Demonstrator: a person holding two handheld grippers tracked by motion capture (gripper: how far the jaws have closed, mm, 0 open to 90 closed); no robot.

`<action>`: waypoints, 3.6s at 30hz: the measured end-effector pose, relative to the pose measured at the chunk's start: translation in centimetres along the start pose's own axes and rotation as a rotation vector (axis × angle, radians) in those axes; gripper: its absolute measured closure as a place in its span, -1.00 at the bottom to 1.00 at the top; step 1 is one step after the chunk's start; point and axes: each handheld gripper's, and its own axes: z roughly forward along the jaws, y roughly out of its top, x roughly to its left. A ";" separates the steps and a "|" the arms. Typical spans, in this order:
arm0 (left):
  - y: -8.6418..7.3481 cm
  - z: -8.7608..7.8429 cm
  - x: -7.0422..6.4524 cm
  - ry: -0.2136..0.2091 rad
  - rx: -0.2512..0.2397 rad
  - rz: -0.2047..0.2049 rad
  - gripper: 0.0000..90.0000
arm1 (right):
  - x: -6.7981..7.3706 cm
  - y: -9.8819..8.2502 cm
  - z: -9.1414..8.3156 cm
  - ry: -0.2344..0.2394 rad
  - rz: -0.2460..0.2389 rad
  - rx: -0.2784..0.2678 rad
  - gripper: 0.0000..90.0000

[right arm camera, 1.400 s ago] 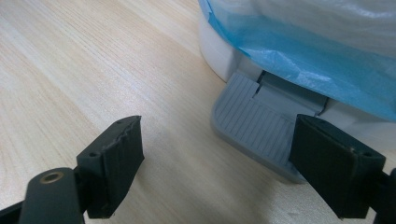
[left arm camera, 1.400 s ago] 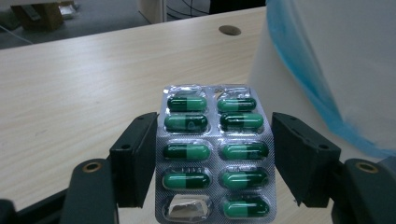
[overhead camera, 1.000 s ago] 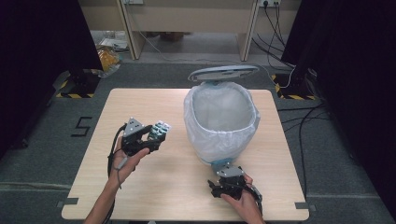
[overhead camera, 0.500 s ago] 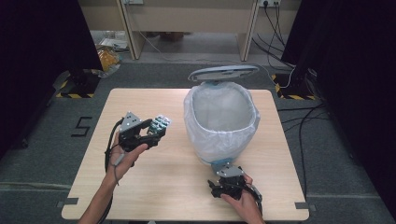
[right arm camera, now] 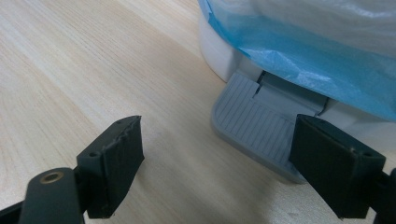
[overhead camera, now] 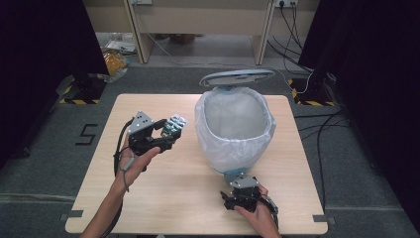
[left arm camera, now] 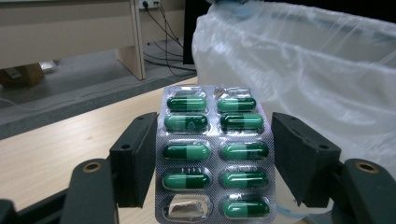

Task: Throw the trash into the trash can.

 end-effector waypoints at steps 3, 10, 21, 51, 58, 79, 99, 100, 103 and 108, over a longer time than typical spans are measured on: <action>0.7 -0.2 -0.3 -0.010 -0.013 0.006 -0.25 | 0.0 0.0 0.0 -0.002 0.002 0.001 -0.61; 2.1 -0.5 -0.8 -0.037 -0.043 0.008 -0.25 | 0.0 0.0 0.0 -0.001 -0.001 0.002 -0.61; 3.6 -0.1 -1.9 -0.069 -0.061 0.022 -0.25 | 0.0 0.0 0.0 0.000 -0.001 0.001 -0.61; 8.3 5.1 -6.3 -0.154 -0.069 0.065 -0.25 | 0.0 0.0 0.0 0.000 -0.002 0.002 -0.61; 8.5 6.7 -7.1 -0.167 -0.065 0.063 -0.25 | 0.0 0.0 0.0 0.005 0.003 0.000 -0.61; 8.9 9.5 -9.1 -0.179 -0.040 0.077 -0.25 | 0.0 0.0 0.0 0.007 0.003 0.001 -0.61; 9.0 8.0 -9.1 -0.168 -0.049 0.087 -0.46 | 0.0 0.0 0.0 0.004 0.001 0.001 -0.61; 9.0 7.7 -9.0 -0.169 -0.049 0.087 -0.47 | 0.0 -0.1 0.0 0.004 0.001 0.000 -0.61; 8.9 7.0 -8.7 -0.167 -0.043 0.089 -0.48 | 0.0 -0.1 0.0 0.005 0.001 0.000 -0.61; 8.7 5.8 -8.0 -0.166 -0.043 0.091 -0.52 | 0.0 -0.1 0.0 0.005 0.002 0.000 -0.61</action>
